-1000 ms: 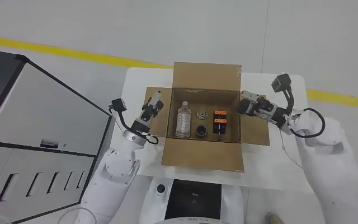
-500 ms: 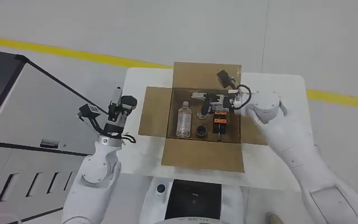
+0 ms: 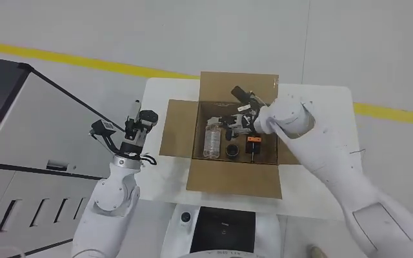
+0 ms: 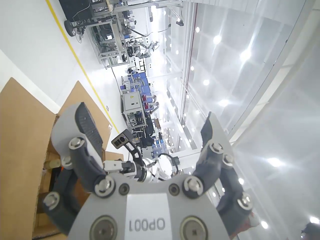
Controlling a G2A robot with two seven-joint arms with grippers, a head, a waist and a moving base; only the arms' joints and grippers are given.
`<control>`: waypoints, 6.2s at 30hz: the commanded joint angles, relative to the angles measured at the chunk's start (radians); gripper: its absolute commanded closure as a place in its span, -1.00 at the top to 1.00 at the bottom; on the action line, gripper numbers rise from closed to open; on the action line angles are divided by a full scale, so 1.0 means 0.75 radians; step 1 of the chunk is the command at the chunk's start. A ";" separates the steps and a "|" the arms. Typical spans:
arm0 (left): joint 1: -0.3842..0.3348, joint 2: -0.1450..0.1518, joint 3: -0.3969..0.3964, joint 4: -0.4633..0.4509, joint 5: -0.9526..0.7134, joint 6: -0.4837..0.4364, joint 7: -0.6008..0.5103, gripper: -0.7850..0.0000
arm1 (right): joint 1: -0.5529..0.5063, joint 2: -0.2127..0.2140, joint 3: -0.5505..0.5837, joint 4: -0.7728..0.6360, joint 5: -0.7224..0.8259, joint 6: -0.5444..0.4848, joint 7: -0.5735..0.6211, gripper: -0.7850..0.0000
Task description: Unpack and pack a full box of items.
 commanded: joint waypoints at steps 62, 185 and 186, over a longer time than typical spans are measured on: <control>0.000 0.000 0.000 0.000 0.000 0.000 0.000 1.00 | 0.434 -0.559 -0.579 0.378 0.117 0.519 -0.734 1.00; -0.210 -0.019 -0.270 0.390 0.297 0.008 0.184 1.00 | 0.478 0.229 -0.635 -0.443 -0.068 0.572 -0.283 0.45; -0.210 -0.019 -0.270 0.390 0.297 0.008 0.184 1.00 | 0.459 0.230 -0.628 -0.414 -0.046 0.514 -0.280 0.00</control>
